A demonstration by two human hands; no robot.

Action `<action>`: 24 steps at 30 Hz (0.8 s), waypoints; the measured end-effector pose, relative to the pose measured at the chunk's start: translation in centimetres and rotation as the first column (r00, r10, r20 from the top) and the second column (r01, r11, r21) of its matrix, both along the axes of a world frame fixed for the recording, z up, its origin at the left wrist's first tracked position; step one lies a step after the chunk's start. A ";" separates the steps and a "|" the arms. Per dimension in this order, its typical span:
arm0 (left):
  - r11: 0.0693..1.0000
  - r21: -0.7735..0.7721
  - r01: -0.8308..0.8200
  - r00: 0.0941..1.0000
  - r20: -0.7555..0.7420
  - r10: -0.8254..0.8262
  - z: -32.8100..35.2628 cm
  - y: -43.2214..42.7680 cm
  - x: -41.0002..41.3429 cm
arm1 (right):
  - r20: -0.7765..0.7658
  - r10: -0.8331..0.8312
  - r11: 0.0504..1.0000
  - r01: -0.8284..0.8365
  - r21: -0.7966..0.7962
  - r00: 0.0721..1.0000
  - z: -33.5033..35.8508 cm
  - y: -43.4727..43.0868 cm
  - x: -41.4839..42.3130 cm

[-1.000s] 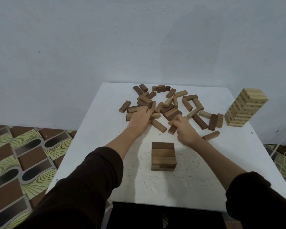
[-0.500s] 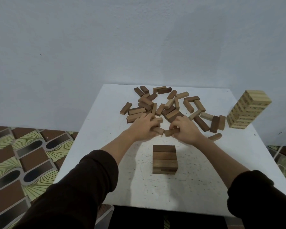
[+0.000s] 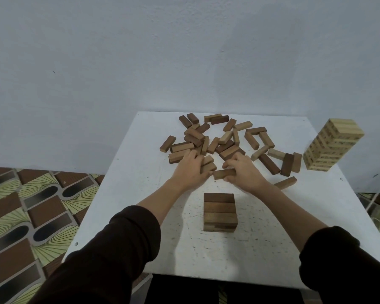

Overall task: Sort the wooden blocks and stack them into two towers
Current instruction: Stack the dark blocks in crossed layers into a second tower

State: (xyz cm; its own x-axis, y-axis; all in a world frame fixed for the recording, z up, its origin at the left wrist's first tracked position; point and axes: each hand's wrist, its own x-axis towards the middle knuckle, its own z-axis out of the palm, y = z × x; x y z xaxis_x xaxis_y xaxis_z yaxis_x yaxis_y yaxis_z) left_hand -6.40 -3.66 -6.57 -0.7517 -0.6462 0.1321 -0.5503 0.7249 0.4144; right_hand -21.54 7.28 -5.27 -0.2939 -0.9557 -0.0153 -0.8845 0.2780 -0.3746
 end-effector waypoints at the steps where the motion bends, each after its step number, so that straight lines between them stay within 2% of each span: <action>1: 1.000 0.005 -0.001 1.000 0.012 0.001 -0.1 0.0 0.1 | 0.017 0.011 1.000 -0.011 -0.008 1.000 -0.2 -0.2 0.0; 5: 0.995 0.104 0.012 1.000 -0.025 -0.010 -0.2 0.4 0.8 | 0.049 0.020 0.997 -0.016 -0.074 0.999 -0.5 -0.5 -0.3; 8: 0.966 0.258 0.013 0.995 -0.100 0.013 0.0 0.9 1.1 | 0.064 0.008 0.994 0.000 -0.112 0.998 -0.5 -0.7 -0.4; 11: 0.927 0.369 0.061 0.994 -0.105 -0.024 0.6 1.7 1.4 | 0.050 0.014 0.992 -0.008 -0.122 0.999 -0.6 -0.8 -0.3; 14: 0.915 0.388 0.112 0.990 -0.120 -0.070 0.5 2.2 1.7 | 0.087 0.018 0.989 -0.005 -0.149 0.996 -0.5 -0.7 -0.1; 17: 0.924 0.361 0.128 0.989 -0.113 -0.093 0.1 1.8 1.5 | 0.213 0.033 0.985 0.005 -0.172 0.976 -0.1 -0.4 -0.1; 20: 0.914 0.384 0.130 0.990 -0.102 -0.098 0.0 1.2 1.1 | 0.338 0.053 0.997 -0.031 -0.069 0.940 0.8 0.1 0.2; 24: 0.890 0.440 0.123 0.988 -0.139 -0.068 -0.1 0.9 0.8 | 0.402 0.059 0.998 -0.067 0.006 0.914 1.2 0.3 0.2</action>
State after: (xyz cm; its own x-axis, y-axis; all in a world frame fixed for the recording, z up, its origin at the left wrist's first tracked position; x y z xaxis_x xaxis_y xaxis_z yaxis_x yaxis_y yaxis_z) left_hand -5.61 -2.80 -6.71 -0.8095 -0.5837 -0.0627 -0.4160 0.4950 0.7629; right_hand -21.30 7.54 -4.04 -0.1988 -0.9703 -0.1378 -0.6766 0.2376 -0.6969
